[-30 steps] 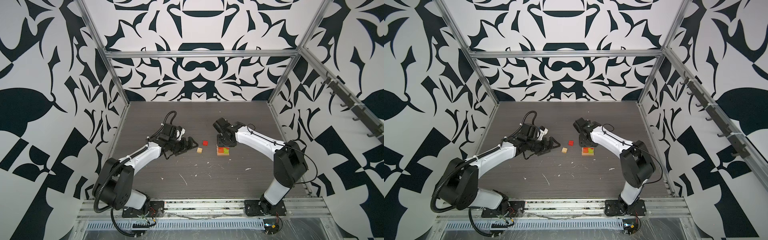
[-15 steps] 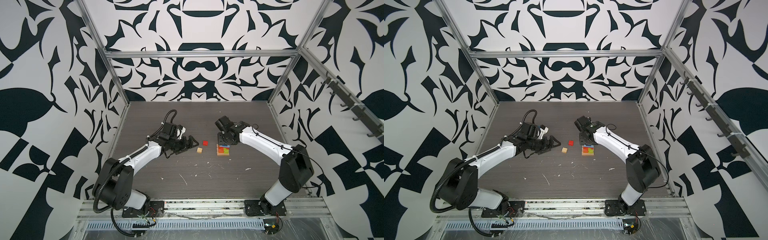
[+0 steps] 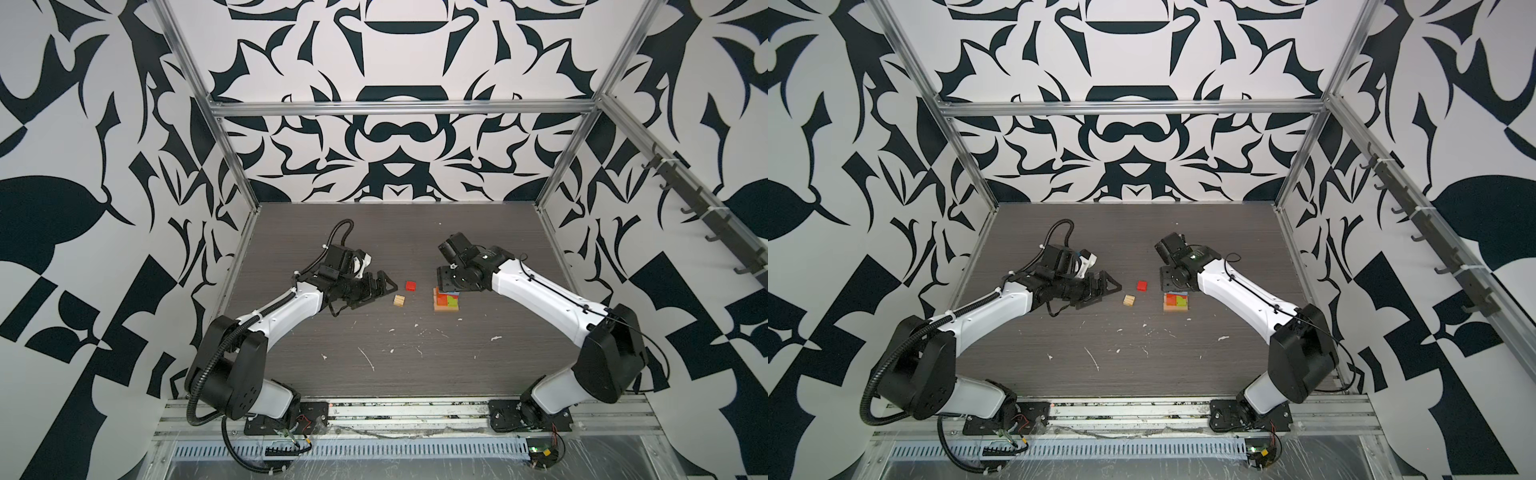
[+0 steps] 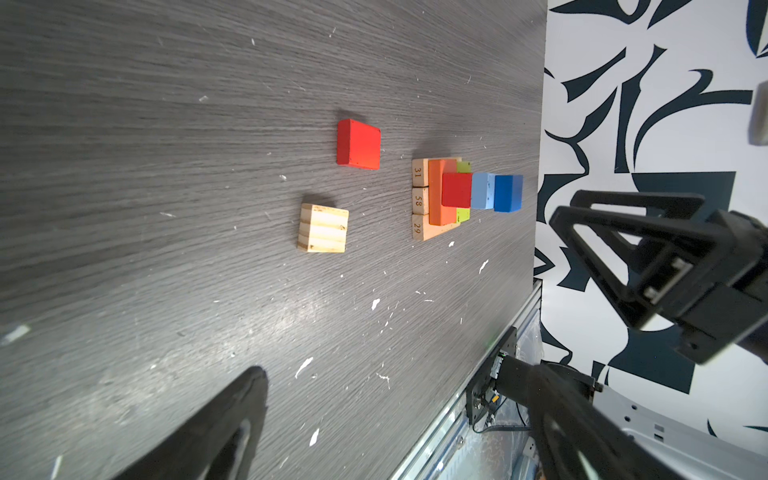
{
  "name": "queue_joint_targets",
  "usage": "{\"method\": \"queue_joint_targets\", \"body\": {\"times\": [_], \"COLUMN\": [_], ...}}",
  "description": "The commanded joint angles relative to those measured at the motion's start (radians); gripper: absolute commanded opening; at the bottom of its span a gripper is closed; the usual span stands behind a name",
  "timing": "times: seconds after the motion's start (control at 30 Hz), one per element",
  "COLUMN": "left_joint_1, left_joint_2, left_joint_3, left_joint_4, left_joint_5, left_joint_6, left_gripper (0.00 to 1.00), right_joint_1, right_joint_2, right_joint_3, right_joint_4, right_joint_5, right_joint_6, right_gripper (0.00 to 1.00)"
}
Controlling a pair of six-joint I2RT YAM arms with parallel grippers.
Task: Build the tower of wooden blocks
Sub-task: 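Move the right gripper to the natural wood cube and close on it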
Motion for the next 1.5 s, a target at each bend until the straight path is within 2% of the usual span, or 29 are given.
{"method": "queue_joint_targets", "body": {"times": [0.0, 0.17, 0.5, 0.8, 1.07, 1.47], "left_joint_1": [-0.003, -0.004, 0.030, 0.119, 0.148, 0.151], "left_joint_2": [0.022, 0.014, -0.051, -0.121, -0.152, -0.153], "left_joint_3": [0.014, -0.001, -0.038, -0.082, -0.088, -0.085], "left_joint_4": [0.009, 0.033, -0.001, -0.036, -0.062, -0.076], "left_joint_5": [-0.011, -0.004, -0.046, -0.049, -0.055, -0.049], "left_joint_6": [-0.015, -0.037, -0.051, -0.047, -0.034, -0.031], "left_gripper": [1.00, 1.00, 1.00, 1.00, 1.00, 1.00], "right_joint_1": [0.010, 0.047, 0.134, 0.216, 0.270, 0.281], "right_joint_2": [-0.025, 0.009, 0.140, 0.274, 0.381, 0.482], "right_joint_3": [0.026, 0.087, 0.228, 0.293, 0.298, 0.304], "right_joint_4": [0.005, 0.003, -0.022, -0.011, 0.035, 0.096], "right_joint_5": [-0.067, -0.120, -0.126, -0.108, -0.062, -0.005], "right_joint_6": [-0.048, -0.078, -0.074, 0.088, 0.202, 0.250], "right_gripper": [0.71, 0.70, 0.68, 0.67, 0.63, 0.61]}}
